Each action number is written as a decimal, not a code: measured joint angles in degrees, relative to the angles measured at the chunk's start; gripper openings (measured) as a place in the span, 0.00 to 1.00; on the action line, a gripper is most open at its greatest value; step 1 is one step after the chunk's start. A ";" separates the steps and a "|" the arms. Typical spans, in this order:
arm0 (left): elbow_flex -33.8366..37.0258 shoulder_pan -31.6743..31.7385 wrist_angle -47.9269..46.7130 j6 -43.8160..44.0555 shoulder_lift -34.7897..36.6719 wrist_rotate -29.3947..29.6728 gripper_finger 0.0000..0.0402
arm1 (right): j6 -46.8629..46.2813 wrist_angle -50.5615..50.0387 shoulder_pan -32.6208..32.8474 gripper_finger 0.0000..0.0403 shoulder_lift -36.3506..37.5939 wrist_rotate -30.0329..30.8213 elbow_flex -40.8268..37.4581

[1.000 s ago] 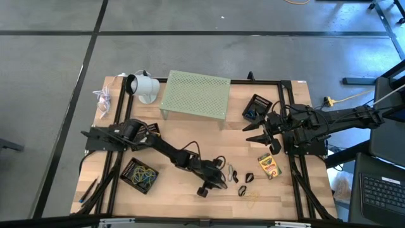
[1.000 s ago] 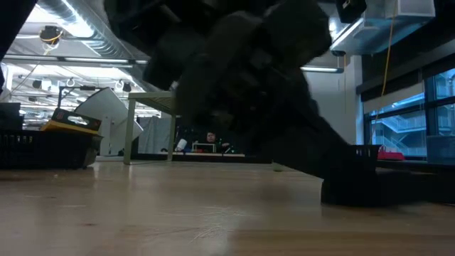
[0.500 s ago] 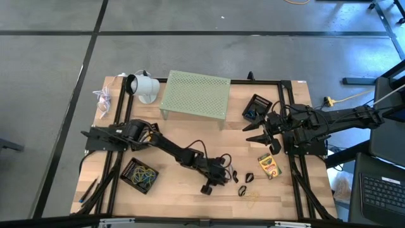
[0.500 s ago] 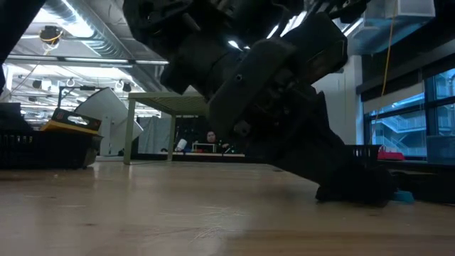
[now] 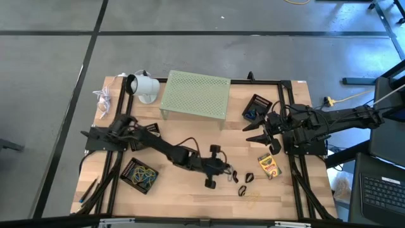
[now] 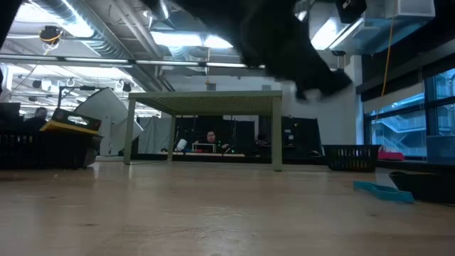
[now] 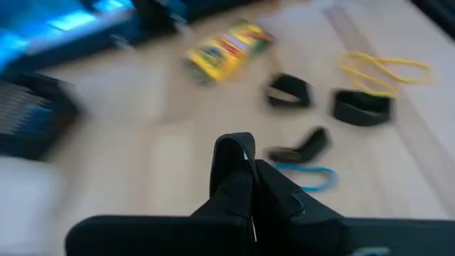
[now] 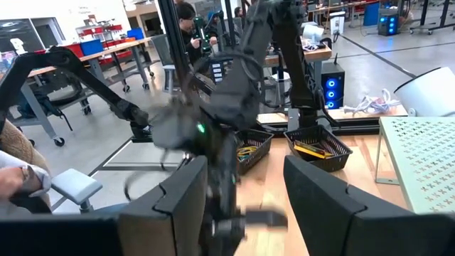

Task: Pick & Place Office Desk Supplies
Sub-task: Put the black rubber band into the bottom black bin

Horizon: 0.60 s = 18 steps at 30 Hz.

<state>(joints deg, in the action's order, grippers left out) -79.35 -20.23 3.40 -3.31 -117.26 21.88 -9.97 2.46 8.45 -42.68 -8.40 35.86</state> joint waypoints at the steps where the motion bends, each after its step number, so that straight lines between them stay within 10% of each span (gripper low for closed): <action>1: 0.00 -0.72 -0.21 -0.92 0.81 3.55 0.01 | -0.01 0.00 0.00 0.48 0.00 0.00 0.00; 12: 0.00 -6.78 -3.73 -6.52 7.02 40.90 0.01 | 0.00 -0.02 0.00 0.48 0.00 0.00 0.00; 18: 0.00 -7.39 -6.90 -6.10 7.05 43.26 0.01 | 0.01 -0.02 0.00 0.48 0.00 0.02 0.00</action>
<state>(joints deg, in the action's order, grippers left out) -79.35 -27.62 -3.51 -9.41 -110.21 65.14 -9.96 2.44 8.45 -42.68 -8.38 35.86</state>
